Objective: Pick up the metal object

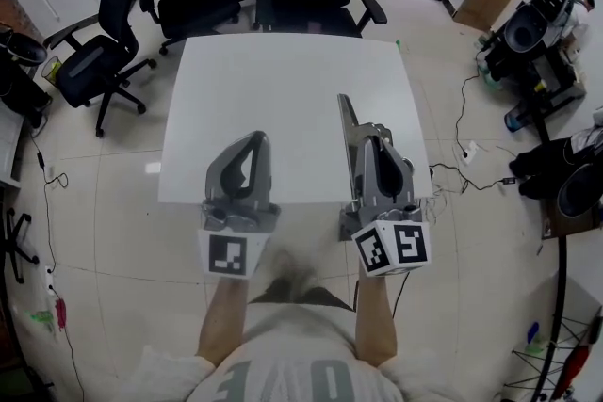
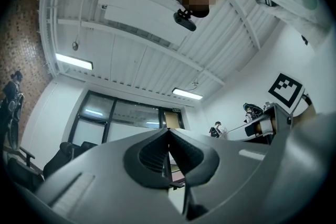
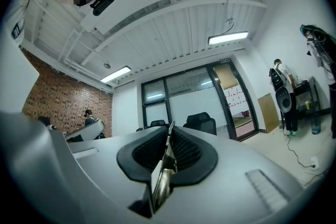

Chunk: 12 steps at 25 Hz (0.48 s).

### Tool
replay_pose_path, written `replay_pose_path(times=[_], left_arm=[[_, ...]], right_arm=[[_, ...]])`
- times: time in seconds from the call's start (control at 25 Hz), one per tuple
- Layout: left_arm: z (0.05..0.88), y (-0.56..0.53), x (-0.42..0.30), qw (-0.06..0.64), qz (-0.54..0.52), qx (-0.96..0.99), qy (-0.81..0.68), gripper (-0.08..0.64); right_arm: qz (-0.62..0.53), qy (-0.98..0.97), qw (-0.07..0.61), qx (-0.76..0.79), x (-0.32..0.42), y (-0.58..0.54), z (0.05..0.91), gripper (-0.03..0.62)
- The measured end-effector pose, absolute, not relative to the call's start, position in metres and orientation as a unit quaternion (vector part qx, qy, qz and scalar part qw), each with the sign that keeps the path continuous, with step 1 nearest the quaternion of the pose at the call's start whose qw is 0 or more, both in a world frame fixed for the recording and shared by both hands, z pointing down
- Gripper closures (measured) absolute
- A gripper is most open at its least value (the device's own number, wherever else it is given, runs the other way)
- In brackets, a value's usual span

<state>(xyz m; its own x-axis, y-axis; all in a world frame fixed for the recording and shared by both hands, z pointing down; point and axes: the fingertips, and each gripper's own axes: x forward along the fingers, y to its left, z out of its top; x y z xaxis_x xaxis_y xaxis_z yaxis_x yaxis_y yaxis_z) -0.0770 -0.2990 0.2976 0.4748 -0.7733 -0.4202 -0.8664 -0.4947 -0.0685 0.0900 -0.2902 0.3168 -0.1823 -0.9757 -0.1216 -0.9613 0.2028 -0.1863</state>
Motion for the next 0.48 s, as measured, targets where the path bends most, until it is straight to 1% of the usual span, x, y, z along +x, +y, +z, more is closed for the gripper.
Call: replay_pose_path(times=[0.08, 0.24, 0.48], left_arm=[[0.298, -0.289, -0.082, 0.137, 0.166, -0.845, 0.49, 0.558], [0.292, -0.262, -0.092, 0.148, 0.169, -0.836, 0.501, 0.558], [0.296, -0.177, -0.09, 0.155, 0.169, -0.831, 0.507, 0.558]], right_arm=[[-0.038, 0.771, 0.118, -0.624, 0.088, -0.28, 0.313, 0.549], [-0.055, 0.776, 0.166, -0.606, 0.085, -0.25, 0.3, 0.548], [-0.049, 0.775, 0.191, -0.6, 0.09, -0.162, 0.299, 0.548]])
